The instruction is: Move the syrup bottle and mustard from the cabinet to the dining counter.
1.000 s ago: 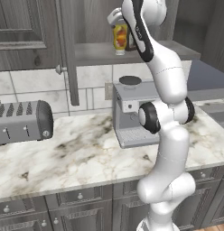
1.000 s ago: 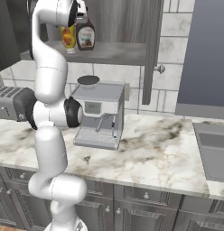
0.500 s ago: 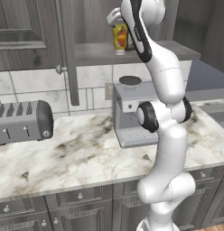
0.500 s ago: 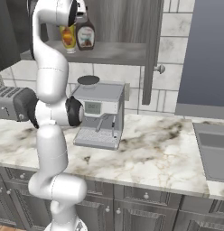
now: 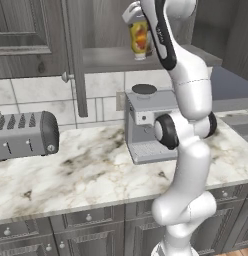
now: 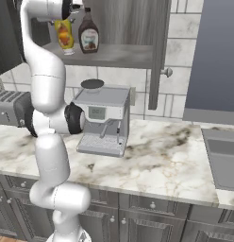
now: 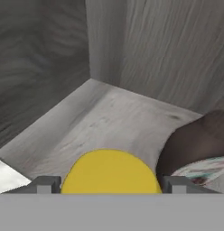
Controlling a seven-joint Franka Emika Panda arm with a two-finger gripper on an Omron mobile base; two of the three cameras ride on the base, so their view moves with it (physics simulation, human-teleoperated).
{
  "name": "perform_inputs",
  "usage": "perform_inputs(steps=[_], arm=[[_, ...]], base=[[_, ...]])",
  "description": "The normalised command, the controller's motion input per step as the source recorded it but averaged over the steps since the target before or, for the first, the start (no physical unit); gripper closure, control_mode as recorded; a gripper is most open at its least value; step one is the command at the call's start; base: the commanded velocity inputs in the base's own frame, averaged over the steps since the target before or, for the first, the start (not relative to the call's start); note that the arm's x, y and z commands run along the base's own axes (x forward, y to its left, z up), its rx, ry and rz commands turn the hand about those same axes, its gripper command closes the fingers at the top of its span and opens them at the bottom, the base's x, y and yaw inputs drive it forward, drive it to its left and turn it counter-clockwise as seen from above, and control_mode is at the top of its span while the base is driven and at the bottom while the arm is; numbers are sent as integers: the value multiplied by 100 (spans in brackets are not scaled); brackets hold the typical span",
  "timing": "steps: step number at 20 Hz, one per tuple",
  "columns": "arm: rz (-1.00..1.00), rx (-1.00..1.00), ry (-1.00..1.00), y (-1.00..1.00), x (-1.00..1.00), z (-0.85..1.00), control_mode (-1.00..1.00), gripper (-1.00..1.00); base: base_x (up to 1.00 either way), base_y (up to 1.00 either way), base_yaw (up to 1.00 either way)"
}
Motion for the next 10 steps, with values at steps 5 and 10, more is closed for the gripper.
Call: perform_inputs(steps=[5, 10], arm=[[0, 0, -18, -4, -100, -25, -100, 100], [0, 0, -17, -15, -100, -40, -100, 100]], base=[[0, 0, 0], [0, 0, 0]])
